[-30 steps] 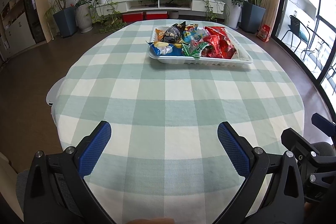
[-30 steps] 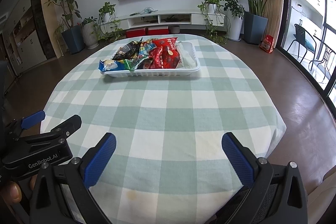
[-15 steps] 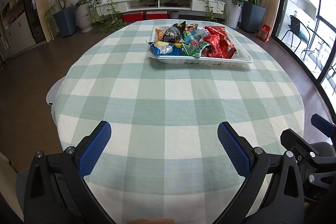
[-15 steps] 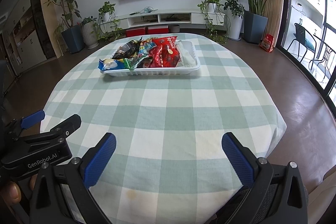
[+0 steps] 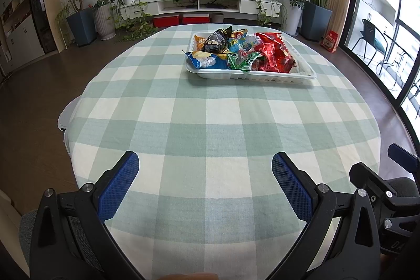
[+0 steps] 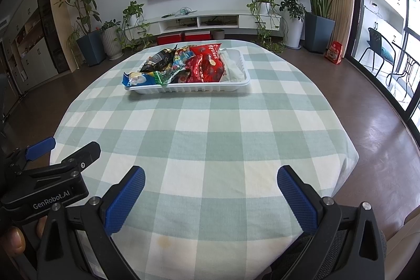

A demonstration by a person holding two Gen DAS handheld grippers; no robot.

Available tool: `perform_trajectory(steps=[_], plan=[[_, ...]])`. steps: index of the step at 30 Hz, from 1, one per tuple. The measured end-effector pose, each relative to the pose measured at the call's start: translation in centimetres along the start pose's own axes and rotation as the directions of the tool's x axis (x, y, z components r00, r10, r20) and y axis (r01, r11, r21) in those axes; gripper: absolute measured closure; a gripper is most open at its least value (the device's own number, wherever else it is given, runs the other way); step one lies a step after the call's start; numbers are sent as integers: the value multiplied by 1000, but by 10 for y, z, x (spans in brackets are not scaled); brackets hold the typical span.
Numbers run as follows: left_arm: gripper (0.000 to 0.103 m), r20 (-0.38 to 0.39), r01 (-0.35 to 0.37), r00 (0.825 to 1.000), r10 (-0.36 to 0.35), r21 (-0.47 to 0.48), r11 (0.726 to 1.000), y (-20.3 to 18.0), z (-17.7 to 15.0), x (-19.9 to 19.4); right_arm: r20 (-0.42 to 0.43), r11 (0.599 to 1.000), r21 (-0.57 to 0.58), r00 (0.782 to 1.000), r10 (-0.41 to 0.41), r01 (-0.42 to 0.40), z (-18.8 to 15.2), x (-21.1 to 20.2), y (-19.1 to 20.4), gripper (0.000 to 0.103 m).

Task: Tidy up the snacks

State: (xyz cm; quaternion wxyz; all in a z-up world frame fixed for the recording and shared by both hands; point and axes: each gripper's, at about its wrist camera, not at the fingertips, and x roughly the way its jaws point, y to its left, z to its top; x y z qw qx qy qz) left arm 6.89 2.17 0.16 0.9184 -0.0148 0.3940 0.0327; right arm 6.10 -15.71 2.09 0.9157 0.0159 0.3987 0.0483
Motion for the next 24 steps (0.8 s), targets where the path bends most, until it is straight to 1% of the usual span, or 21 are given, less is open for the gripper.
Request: perform_trajectory(steps=[24], plan=[[0,0,1,1000,-1,0,1000,1,1,-1,-3,1000,1,1000,0,0,2,-1,-1,0]])
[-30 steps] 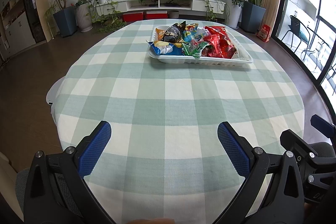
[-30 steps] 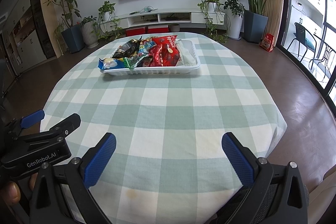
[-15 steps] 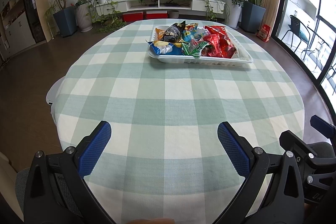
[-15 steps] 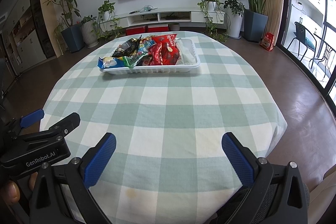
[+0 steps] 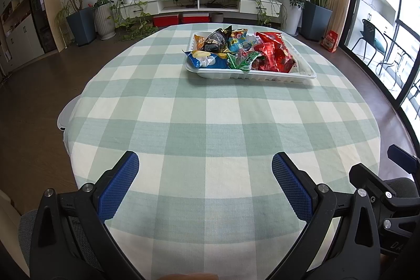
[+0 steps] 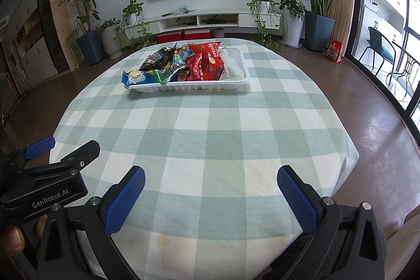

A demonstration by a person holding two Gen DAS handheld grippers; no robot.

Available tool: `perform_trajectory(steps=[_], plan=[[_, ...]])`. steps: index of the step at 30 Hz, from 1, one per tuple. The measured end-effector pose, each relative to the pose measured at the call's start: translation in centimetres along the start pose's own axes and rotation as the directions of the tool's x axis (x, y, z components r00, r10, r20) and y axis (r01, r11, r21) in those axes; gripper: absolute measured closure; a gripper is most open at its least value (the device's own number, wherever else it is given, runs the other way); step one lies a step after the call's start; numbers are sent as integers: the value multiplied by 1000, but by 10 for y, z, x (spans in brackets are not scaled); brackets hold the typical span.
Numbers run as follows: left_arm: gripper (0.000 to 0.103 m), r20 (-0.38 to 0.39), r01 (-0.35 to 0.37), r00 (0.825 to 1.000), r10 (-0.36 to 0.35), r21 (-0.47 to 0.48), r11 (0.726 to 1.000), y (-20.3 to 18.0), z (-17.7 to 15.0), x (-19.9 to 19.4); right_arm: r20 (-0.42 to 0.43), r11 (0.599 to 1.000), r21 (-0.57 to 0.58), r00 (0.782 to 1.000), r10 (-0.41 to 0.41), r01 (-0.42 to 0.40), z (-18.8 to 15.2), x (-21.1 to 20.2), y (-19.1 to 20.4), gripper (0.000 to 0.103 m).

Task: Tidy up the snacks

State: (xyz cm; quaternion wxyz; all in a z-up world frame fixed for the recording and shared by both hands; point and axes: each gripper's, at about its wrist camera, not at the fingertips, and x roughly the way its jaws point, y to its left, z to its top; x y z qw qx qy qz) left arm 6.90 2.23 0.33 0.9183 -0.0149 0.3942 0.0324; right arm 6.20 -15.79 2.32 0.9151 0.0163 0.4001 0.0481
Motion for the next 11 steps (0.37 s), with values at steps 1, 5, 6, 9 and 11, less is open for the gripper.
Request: perform_trajectory(steps=[1,5,6,9,11], plan=[[0,2,0,1000,0,-1,1000,0,-1,1,-1,1000,1,1000,0,0,-1,0,0,0],[0,13,3,1000,-3,-4,1000,-2,-4,2,-4,1000,1,1000,2,-2,-1,0,0,0],[0,22,-6,1000,6,-3,1000,-2,-4,1,-6,1000,3,1000,2,-2,-4,1,-1,0],[0,37,-13,999,13,2,1000,-4,-4,0,-12,1000,7,1000,3,-3,-12,2,-2,0],[0,33,2,999,-2,-4,1000,-1,-1,0,-15,1000,9,1000,5,-5,-18,1,-3,0]])
